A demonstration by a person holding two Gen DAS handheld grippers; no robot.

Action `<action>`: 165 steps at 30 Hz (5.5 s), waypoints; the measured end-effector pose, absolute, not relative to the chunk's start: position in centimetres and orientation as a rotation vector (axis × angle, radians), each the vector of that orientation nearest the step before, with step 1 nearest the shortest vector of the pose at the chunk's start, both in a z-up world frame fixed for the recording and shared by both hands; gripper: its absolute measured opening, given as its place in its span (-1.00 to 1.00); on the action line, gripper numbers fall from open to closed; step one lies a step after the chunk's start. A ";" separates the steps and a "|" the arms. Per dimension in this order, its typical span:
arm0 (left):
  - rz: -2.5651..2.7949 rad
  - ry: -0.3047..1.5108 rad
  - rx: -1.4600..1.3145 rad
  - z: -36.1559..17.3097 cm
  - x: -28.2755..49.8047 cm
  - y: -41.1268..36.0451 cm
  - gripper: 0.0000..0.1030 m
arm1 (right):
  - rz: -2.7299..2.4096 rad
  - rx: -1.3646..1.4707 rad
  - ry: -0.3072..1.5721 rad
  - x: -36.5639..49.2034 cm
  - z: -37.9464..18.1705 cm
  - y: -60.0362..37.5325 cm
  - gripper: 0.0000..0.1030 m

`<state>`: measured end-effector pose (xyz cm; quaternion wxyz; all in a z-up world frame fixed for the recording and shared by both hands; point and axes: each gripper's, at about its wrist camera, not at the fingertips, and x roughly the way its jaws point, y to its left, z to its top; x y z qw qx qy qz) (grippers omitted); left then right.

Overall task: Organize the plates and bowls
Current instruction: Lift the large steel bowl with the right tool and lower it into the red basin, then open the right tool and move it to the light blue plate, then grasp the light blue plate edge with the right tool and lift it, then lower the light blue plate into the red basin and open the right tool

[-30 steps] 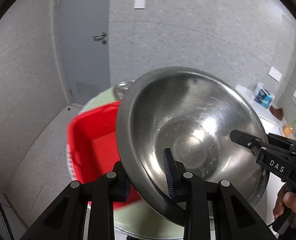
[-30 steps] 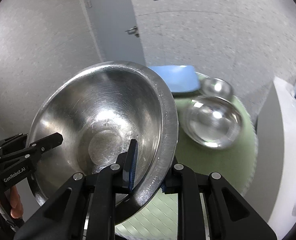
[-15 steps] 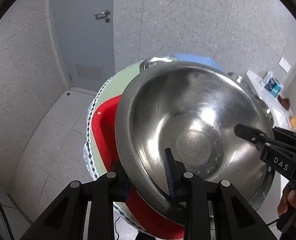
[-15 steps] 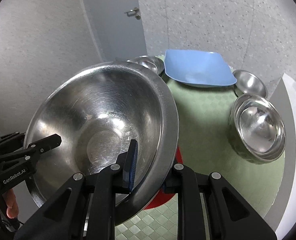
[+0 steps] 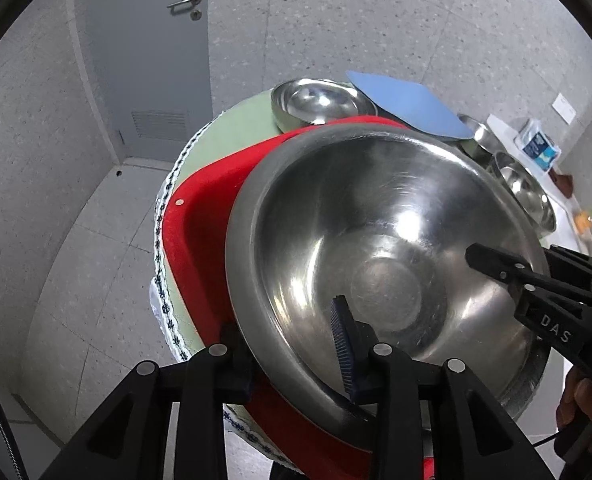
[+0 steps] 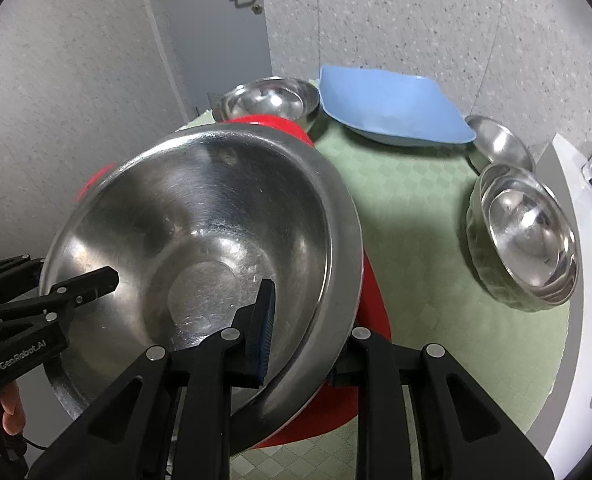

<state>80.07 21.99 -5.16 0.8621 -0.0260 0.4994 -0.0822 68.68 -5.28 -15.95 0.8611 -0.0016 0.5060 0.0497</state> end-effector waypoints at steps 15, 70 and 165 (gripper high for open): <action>-0.227 1.061 -0.055 -4.1 80.1 20.7 0.41 | 0.139 0.069 1.062 68.1 -14.7 -5.1 0.26; 0.349 1.144 -0.456 -10.6 103.9 0.6 0.58 | 0.486 0.053 1.180 98.3 -18.5 -27.8 0.32; 0.065 0.970 -0.268 -7.5 81.1 18.1 0.48 | 0.373 0.119 1.045 67.3 -12.3 -7.2 0.09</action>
